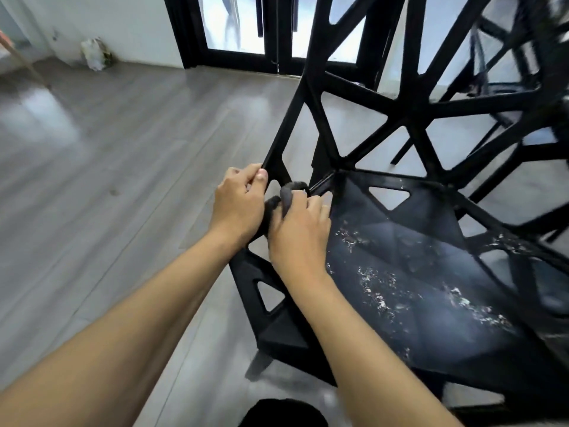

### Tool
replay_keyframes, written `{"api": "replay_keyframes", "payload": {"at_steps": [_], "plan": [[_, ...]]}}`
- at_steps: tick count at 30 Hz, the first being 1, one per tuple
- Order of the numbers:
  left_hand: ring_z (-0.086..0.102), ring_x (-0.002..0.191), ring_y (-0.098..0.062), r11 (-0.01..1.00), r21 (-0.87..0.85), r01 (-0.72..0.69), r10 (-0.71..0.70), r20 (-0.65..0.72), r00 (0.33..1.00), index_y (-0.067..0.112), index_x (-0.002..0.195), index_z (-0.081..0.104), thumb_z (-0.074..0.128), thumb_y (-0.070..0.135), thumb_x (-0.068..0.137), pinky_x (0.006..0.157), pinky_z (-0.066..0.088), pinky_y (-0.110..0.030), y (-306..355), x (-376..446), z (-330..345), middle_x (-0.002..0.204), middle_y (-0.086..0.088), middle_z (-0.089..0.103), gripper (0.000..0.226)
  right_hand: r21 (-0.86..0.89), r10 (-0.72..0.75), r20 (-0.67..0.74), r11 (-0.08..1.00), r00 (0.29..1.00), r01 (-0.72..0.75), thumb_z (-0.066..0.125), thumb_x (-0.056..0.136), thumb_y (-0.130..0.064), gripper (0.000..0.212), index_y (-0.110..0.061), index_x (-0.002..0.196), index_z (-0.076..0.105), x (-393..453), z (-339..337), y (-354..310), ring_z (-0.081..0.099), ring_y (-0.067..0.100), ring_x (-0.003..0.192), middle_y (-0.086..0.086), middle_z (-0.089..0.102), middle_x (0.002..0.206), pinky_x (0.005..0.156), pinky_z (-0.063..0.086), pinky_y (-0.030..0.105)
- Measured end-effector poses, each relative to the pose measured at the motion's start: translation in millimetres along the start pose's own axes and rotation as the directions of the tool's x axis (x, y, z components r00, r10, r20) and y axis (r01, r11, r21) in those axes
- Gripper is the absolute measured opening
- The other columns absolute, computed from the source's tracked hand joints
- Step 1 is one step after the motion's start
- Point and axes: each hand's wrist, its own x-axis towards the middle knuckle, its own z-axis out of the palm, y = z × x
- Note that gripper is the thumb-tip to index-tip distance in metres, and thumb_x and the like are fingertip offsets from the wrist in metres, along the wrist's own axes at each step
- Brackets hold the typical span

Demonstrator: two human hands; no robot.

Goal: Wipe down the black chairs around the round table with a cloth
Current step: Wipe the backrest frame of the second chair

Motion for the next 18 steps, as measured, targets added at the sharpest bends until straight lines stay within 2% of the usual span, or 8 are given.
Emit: {"api": "replay_keyframes", "payload": {"at_steps": [1, 3, 5, 7, 9, 11, 15, 18], "plan": [[0.06, 0.093, -0.029, 1.0, -0.02, -0.004, 0.004, 0.004, 1.0, 0.032, 0.108, 0.068, 0.043, 0.035, 0.102, 0.089, 0.049, -0.037, 1, -1, -1, 0.097, -0.003, 0.055, 0.026, -0.063, -0.005, -0.009, 0.998, 1.0, 0.004, 0.05, 0.101, -0.032, 0.026, -0.012, 0.115, 0.059, 5, 0, 4, 0.046, 0.036, 0.117, 0.013, 0.058, 0.115, 0.097, 0.035, 0.046], [0.061, 0.088, -0.032, 0.999, -0.05, -0.005, 0.005, 0.004, 1.0, 0.032, 0.1, 0.067, 0.044, 0.035, 0.102, 0.087, 0.054, -0.048, 2, -3, -3, 0.092, -0.002, 0.053, 0.024, -0.131, 0.08, -0.035, 0.988, 0.996, -0.084, 0.045, 0.102, -0.031, 0.027, -0.014, 0.117, 0.058, 29, 5, 12, 0.049, 0.032, 0.117, 0.009, 0.059, 0.121, 0.099, 0.032, 0.044], [0.062, 0.088, -0.032, 0.998, -0.062, -0.007, 0.007, 0.011, 1.0, 0.033, 0.086, 0.065, 0.044, 0.032, 0.103, 0.087, 0.054, -0.05, 1, -3, -4, 0.092, -0.002, 0.053, 0.027, -0.074, 0.179, -0.008, 0.981, 0.984, -0.179, 0.04, 0.103, -0.029, 0.031, -0.013, 0.122, 0.059, 54, 6, 20, 0.05, 0.031, 0.122, 0.009, 0.059, 0.128, 0.106, 0.03, 0.043], [0.062, 0.089, -0.032, 0.997, -0.071, -0.029, 0.031, 0.025, 0.999, 0.036, 0.08, 0.06, 0.043, 0.032, 0.103, 0.087, 0.055, -0.051, 1, -3, -5, 0.09, 0.0, 0.053, 0.029, 0.033, 0.158, 0.059, 0.987, 0.986, -0.16, 0.04, 0.104, -0.027, 0.032, -0.014, 0.125, 0.061, 58, 6, 25, 0.049, 0.031, 0.123, 0.009, 0.059, 0.13, 0.107, 0.033, 0.042], [0.062, 0.09, -0.031, 0.996, -0.073, -0.042, 0.045, 0.038, 0.998, 0.03, 0.082, 0.059, 0.042, 0.031, 0.103, 0.087, 0.055, -0.047, 0, -2, -4, 0.087, 0.004, 0.051, 0.027, 0.124, 0.108, 0.082, 0.985, 0.991, -0.117, 0.042, 0.104, -0.026, 0.032, -0.014, 0.127, 0.061, 39, 3, 22, 0.049, 0.031, 0.122, 0.01, 0.059, 0.129, 0.105, 0.036, 0.042], [0.064, 0.09, -0.031, 0.997, -0.058, -0.042, 0.044, 0.041, 0.998, 0.031, 0.078, 0.052, 0.042, 0.027, 0.104, 0.085, 0.052, -0.041, -2, 1, -4, 0.085, 0.004, 0.051, 0.028, 0.112, 0.081, 0.058, 0.99, 0.995, -0.087, 0.042, 0.103, -0.027, 0.031, -0.013, 0.125, 0.059, 9, 2, 12, 0.048, 0.033, 0.12, 0.011, 0.058, 0.125, 0.102, 0.038, 0.045], [0.05, 0.082, -0.023, 0.997, -0.005, -0.075, 0.075, 0.027, 0.997, 0.026, 0.076, 0.048, 0.042, 0.023, 0.105, 0.069, 0.028, -0.025, -3, 0, -3, 0.079, 0.0, 0.05, 0.03, 0.02, -0.108, 0.012, 0.994, 0.994, 0.108, 0.034, 0.094, -0.042, 0.045, -0.018, 0.123, 0.06, -42, -3, -8, 0.052, 0.028, 0.106, 0.003, 0.06, 0.116, 0.094, 0.041, 0.043], [0.048, 0.084, -0.021, 0.994, 0.012, -0.107, 0.107, 0.017, 0.994, 0.016, 0.095, 0.062, 0.041, 0.024, 0.106, 0.069, 0.027, -0.02, -7, -2, -3, 0.083, 0.001, 0.052, 0.025, 0.022, -0.187, 0.038, 0.982, 0.982, 0.186, 0.041, 0.091, -0.049, 0.052, -0.021, 0.132, 0.056, -47, -7, 3, 0.051, 0.022, 0.113, -0.002, 0.058, 0.124, 0.1, 0.04, 0.039]]}}
